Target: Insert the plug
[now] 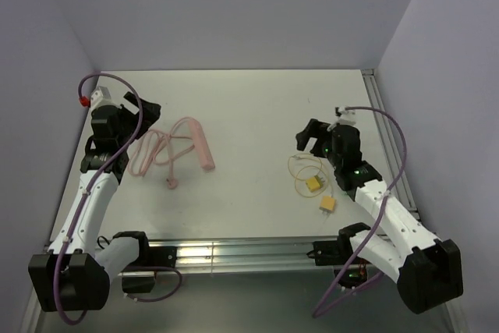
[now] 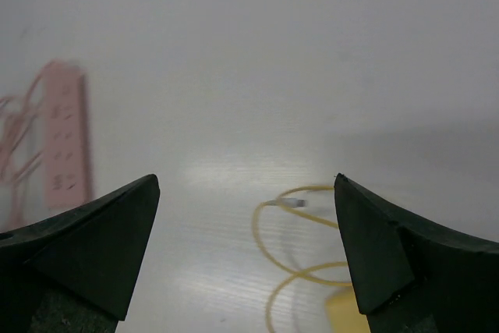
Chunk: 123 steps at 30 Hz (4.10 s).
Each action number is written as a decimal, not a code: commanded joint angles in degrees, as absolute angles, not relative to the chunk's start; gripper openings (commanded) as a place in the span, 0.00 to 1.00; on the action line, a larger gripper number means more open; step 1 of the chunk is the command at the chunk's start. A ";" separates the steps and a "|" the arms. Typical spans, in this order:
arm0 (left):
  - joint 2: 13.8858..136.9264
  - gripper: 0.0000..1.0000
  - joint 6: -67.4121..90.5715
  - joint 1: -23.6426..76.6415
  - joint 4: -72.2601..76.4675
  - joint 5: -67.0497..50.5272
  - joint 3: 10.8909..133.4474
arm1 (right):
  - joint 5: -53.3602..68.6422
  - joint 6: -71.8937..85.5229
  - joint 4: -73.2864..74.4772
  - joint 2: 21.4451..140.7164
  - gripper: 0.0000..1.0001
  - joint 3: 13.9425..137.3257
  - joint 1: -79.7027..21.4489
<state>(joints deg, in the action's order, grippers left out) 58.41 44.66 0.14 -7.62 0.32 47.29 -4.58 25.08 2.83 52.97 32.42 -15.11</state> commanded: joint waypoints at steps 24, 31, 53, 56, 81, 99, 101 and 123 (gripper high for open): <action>46.23 0.97 39.64 0.09 -18.89 -14.32 48.25 | 20.74 25.40 4.57 120.92 0.97 91.84 -43.86; 45.44 0.97 39.55 0.09 -18.54 -16.52 47.73 | 20.04 25.84 4.83 123.92 0.93 93.08 -44.12; 42.89 0.96 39.37 0.09 -21.01 -18.19 49.39 | 25.31 26.28 6.68 130.34 0.72 97.73 -45.44; 42.98 0.96 39.29 0.09 -21.27 -18.19 49.66 | 25.14 26.54 6.51 130.52 0.61 97.74 -45.53; 46.23 0.92 38.93 0.09 -23.29 -16.60 48.34 | -7.55 15.83 27.32 120.41 0.00 107.14 -45.53; 69.60 0.58 46.50 2.09 -12.65 -27.52 50.35 | -20.22 15.46 11.19 115.23 0.00 76.92 -53.44; 71.18 0.56 46.93 4.65 -12.31 -24.71 51.33 | -17.60 15.99 8.28 113.30 0.00 72.71 -53.44; 70.93 0.60 49.04 7.91 -6.68 -23.03 45.09 | -8.70 17.31 9.40 109.61 0.72 76.38 -49.83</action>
